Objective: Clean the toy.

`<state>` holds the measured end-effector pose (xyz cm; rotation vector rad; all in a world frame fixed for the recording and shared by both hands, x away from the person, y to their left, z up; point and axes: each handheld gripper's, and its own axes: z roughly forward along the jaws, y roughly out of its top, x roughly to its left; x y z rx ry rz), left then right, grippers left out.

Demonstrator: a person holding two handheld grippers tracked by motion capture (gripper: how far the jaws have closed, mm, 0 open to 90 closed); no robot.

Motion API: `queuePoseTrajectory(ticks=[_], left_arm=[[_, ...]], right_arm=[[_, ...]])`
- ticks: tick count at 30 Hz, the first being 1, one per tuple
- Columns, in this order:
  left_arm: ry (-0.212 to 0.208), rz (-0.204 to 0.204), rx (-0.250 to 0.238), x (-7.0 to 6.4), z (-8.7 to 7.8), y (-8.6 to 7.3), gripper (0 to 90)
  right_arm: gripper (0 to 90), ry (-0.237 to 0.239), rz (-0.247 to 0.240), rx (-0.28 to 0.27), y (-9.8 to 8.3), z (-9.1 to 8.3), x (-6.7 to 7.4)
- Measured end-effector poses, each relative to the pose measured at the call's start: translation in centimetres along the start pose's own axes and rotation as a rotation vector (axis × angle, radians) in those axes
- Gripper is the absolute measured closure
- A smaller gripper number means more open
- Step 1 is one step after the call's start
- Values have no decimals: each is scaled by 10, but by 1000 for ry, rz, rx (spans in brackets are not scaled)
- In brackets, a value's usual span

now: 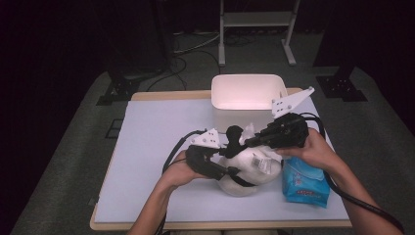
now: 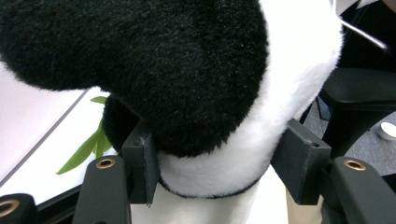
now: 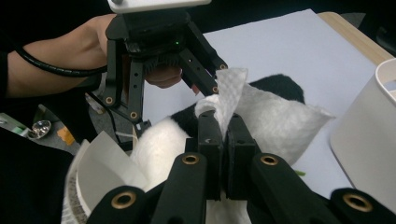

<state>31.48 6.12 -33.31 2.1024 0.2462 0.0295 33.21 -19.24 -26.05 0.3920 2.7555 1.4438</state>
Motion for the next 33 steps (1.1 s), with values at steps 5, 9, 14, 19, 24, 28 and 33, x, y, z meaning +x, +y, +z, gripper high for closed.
queuePoseTrajectory(ticks=[5,9,14,19,24,28,33], left_arm=[[0,0,7,1,-1,1,401],[5,-7,8,2,-6,1,401],[27,-15,12,3,-16,1,403],[27,-10,29,3,-21,0,403],[19,9,35,0,-16,2,402],[12,18,43,-4,-11,6,402],[12,33,63,-6,-8,10,402]], right_arm=[[867,-8,23,-6,-11,-7,-3],[867,-28,50,-3,-21,-16,-6],[867,-53,80,34,-35,-22,-12],[867,-41,103,36,-43,-18,-15],[867,-23,81,31,-29,-11,-12],[867,-9,50,28,-12,-6,-9],[867,-2,22,30,5,1,-6]])
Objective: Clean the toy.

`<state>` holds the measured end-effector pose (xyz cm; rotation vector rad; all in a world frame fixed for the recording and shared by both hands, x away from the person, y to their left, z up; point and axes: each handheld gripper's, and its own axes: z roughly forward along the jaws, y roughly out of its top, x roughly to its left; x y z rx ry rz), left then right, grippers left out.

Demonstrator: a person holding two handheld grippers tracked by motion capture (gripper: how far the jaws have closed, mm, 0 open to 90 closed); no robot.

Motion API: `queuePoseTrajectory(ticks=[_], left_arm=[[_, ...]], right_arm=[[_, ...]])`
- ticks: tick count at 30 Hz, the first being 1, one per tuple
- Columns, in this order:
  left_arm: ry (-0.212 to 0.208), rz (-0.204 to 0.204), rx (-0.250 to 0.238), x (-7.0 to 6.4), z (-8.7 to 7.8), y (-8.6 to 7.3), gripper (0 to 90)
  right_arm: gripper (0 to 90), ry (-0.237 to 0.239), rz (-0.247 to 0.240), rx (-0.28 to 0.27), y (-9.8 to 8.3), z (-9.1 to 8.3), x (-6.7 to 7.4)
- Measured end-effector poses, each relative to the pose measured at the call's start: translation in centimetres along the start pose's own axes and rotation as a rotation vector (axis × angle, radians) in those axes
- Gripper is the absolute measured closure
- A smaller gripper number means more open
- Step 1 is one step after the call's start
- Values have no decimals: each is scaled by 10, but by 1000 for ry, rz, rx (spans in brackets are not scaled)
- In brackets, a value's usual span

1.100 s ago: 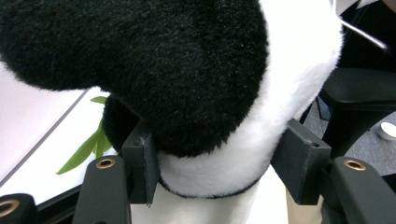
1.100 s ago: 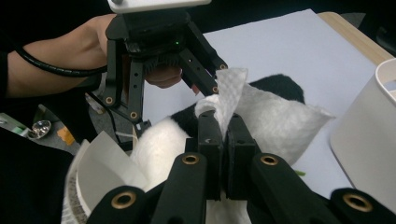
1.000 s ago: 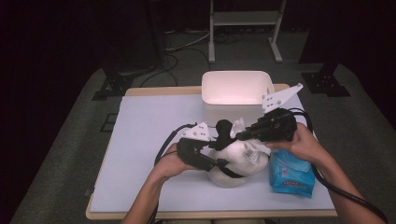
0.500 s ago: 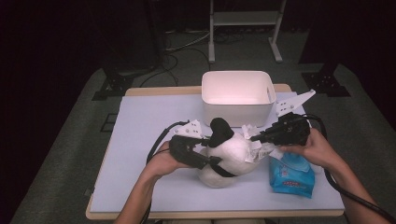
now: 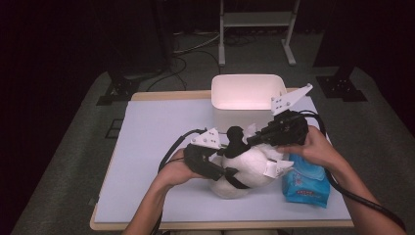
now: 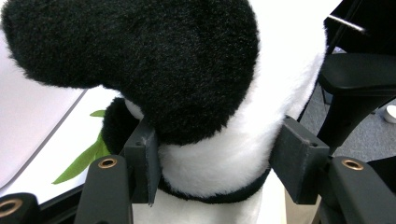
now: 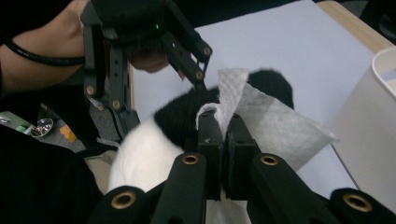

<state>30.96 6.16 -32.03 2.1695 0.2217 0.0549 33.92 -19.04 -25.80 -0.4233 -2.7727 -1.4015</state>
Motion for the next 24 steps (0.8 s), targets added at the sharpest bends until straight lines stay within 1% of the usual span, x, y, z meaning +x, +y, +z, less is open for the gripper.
queuePoseTrajectory(ticks=[4,7,9,12,15,19,21,22,23,24], left_arm=[[-3,4,5,0,2,2,403],[4,3,7,1,3,5,405],[12,-3,3,2,1,7,406],[24,4,12,3,-5,8,407],[43,12,28,3,-12,9,409],[66,7,39,4,-19,8,411],[67,11,72,4,-16,5,411],[55,6,85,4,-11,3,411],[44,3,85,4,-7,1,411],[34,6,80,3,-3,-1,412]], right_arm=[[867,1,-15,-2,11,4,2],[867,12,-32,-2,18,6,6],[866,18,-50,7,22,9,9],[866,26,-69,6,26,12,15],[866,26,-70,6,25,11,15],[866,10,-57,15,19,8,13],[866,5,-48,28,14,8,10],[866,3,-36,34,12,9,8],[867,0,-26,45,9,11,6],[866,-1,-27,52,8,13,4]])
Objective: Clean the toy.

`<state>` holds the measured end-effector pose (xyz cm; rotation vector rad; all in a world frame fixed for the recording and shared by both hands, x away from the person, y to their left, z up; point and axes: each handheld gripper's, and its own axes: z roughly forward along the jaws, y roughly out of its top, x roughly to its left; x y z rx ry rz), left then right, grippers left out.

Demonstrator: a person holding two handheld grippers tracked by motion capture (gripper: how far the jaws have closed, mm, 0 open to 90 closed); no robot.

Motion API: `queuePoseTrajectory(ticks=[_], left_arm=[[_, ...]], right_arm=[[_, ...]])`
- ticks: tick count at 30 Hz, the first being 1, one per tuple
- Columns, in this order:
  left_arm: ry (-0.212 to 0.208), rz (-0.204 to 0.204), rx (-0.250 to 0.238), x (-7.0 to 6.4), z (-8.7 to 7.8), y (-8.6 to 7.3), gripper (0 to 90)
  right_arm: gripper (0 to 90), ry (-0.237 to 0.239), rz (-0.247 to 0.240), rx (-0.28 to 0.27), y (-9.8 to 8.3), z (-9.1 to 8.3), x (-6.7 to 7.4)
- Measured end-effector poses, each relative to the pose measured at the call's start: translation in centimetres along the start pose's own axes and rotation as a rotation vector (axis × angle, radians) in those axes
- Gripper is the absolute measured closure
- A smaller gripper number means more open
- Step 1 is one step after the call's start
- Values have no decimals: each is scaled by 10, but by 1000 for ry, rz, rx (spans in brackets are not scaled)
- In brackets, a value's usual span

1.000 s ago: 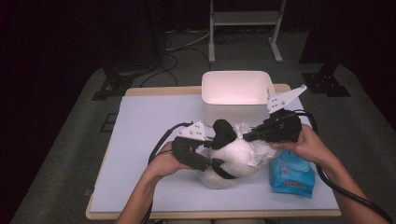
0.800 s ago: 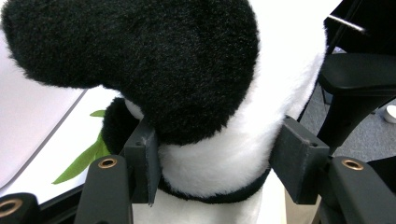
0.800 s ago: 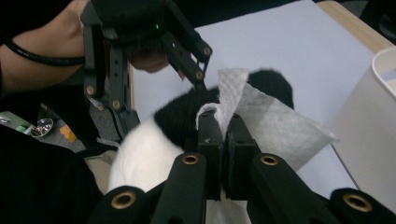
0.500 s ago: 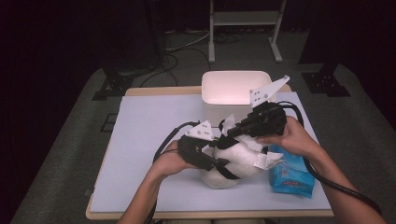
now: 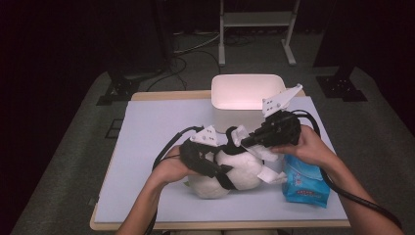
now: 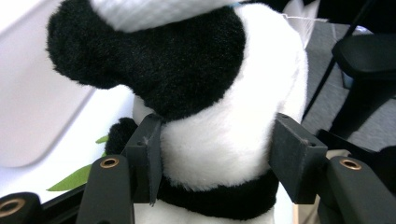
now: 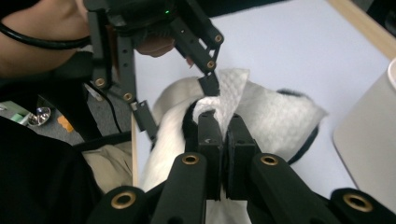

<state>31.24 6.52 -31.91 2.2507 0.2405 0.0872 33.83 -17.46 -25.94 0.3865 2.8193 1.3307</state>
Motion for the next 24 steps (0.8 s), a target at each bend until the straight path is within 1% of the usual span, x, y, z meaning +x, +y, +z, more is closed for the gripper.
queuePoseTrajectory(ticks=[3,4,5,6,7,9,12,14,16,18,21,23,24], left_arm=[[-19,9,-4,-4,8,2,415],[-25,23,7,-6,11,4,416],[-25,26,10,-6,12,5,417],[-25,26,15,-7,14,6,419],[-24,22,17,-7,14,6,421],[-27,17,20,-6,16,5,427],[-31,18,17,-6,18,4,434],[-27,15,16,-6,20,5,436],[-21,14,27,-6,24,7,436],[-11,19,44,-7,28,10,437],[6,18,71,-6,36,14,435],[0,17,82,-5,39,16,432],[-1,15,81,-5,42,17,428]], right_arm=[[866,5,1,19,-2,8,-1],[866,5,-3,25,-2,11,-1],[866,11,-3,30,-2,14,-1],[866,13,0,36,-2,16,0],[865,5,-10,48,-4,19,0],[865,3,-3,55,-8,21,0],[865,0,22,40,-20,16,-2],[865,-8,30,33,-26,12,-4],[865,-15,51,30,-31,8,-5],[865,-19,51,34,-34,8,-4],[864,13,57,34,-39,12,-1],[863,15,61,47,-43,15,-1],[863,17,65,45,-45,16,-1]])
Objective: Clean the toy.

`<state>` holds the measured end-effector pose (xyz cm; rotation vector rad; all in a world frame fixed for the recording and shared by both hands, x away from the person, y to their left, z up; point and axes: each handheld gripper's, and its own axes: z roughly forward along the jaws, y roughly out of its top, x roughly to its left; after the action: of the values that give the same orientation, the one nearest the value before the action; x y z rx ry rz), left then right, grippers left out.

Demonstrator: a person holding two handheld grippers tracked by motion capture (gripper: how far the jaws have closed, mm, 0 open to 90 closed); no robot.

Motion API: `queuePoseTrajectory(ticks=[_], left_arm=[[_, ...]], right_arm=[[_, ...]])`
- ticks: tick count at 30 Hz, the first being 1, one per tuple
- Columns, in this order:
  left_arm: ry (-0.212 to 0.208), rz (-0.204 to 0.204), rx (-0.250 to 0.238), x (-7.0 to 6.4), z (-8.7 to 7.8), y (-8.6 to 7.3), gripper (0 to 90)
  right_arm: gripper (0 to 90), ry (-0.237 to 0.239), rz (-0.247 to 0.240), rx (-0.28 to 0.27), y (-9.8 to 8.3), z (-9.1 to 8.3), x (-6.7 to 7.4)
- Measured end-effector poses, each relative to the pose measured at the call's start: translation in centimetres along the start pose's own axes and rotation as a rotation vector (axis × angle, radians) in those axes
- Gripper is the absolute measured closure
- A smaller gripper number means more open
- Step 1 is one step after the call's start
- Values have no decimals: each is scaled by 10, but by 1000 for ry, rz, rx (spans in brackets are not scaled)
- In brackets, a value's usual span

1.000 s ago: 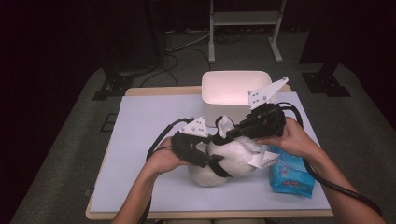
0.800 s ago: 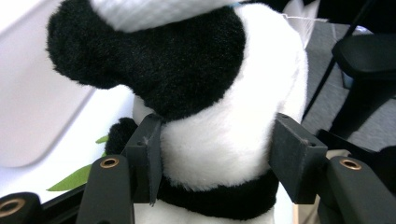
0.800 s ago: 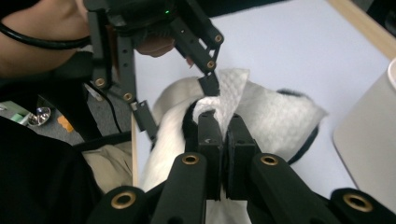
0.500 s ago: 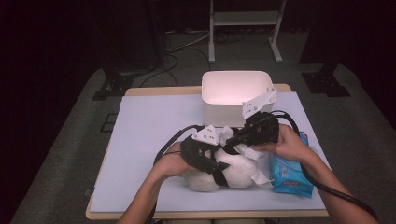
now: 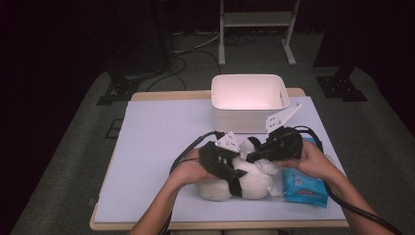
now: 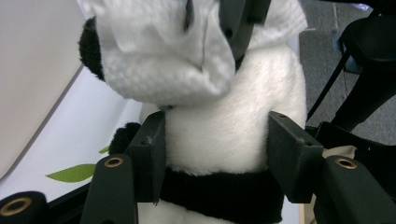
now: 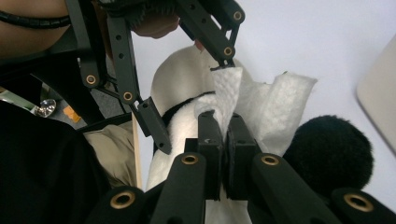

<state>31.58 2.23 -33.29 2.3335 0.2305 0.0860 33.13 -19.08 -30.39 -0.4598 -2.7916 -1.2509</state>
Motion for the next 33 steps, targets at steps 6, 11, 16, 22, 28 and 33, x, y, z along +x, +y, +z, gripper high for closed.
queuePoseTrajectory(ticks=[6,11,16,22,28,33], left_arm=[[1,-1,21,2,2,0,374],[19,-4,54,3,-6,-8,316],[38,-27,34,5,-18,-20,297],[51,-26,45,6,-16,-24,315],[48,-26,41,6,-16,-24,317],[39,-31,28,7,-22,-26,302]], right_arm=[[863,-10,44,6,-17,2,-9],[864,15,66,-14,-26,1,-13],[862,12,55,4,-24,2,-10],[859,-8,8,41,-8,10,-6],[858,-5,-38,91,8,27,0],[857,-4,-52,105,11,30,0]])
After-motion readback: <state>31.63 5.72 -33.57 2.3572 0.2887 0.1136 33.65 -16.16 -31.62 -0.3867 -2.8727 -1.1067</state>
